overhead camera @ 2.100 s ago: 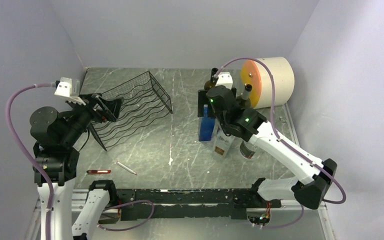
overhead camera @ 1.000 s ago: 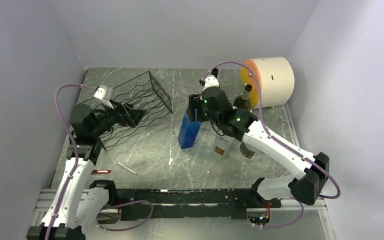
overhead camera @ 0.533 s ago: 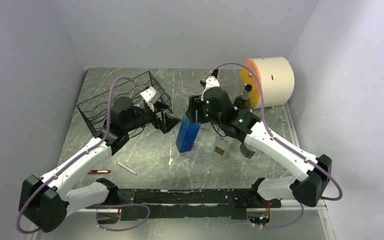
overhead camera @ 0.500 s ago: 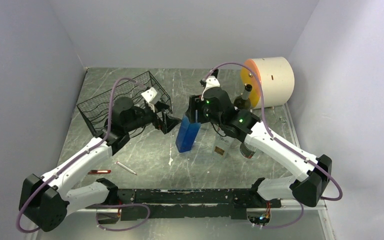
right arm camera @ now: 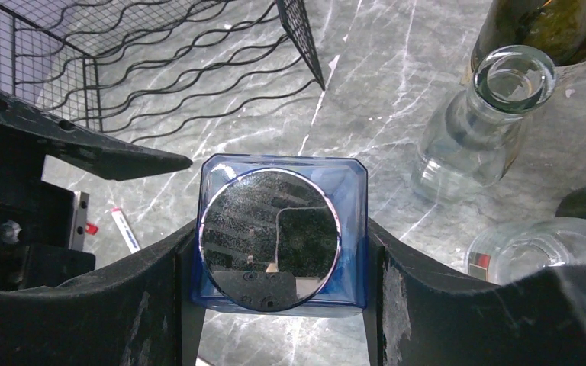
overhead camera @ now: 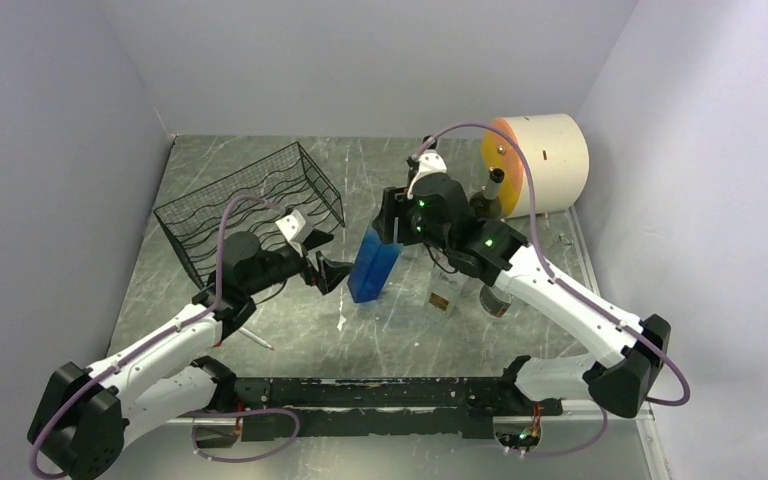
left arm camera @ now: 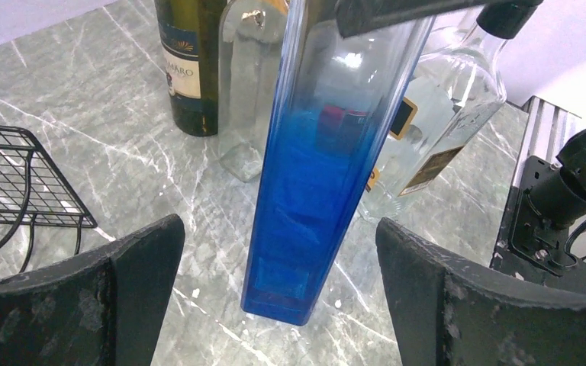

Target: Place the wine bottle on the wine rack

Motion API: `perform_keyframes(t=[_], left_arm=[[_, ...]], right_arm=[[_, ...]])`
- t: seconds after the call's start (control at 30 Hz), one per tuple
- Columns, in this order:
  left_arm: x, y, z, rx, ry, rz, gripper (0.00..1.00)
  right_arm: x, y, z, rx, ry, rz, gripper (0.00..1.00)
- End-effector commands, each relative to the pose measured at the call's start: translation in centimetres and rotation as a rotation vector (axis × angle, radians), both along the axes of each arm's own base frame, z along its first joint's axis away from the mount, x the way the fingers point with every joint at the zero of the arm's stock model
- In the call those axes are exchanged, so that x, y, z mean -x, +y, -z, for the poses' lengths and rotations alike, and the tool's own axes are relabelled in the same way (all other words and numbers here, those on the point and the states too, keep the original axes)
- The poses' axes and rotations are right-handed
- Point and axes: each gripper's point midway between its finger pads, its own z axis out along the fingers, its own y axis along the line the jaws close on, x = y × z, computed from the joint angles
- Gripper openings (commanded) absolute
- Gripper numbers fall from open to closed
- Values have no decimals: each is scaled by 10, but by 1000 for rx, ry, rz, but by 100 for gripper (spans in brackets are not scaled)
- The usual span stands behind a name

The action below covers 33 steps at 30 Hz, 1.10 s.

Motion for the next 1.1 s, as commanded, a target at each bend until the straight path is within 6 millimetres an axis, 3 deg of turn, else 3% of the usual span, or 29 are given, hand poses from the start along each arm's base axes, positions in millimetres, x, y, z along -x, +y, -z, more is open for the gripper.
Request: perform_keyframes(t=[0.0, 0.2, 0.5, 0.83, 1.07], left_arm=[[4, -5, -20, 77, -77, 23, 100], [10, -15, -9, 98, -102, 98, 100], [3, -22, 0, 75, -153, 117, 100], [-3, -36, 16, -112, -311, 153, 97], [-10, -38, 10, -116, -359, 125, 92]], right_arm=[[2, 9, -86, -254, -164, -15, 25], [10, 18, -104, -348, -207, -77, 25], [13, 32, -111, -372, -188, -137, 24], [7, 29, -123, -342, -170, -99, 24], [9, 27, -125, -359, -163, -94, 24]])
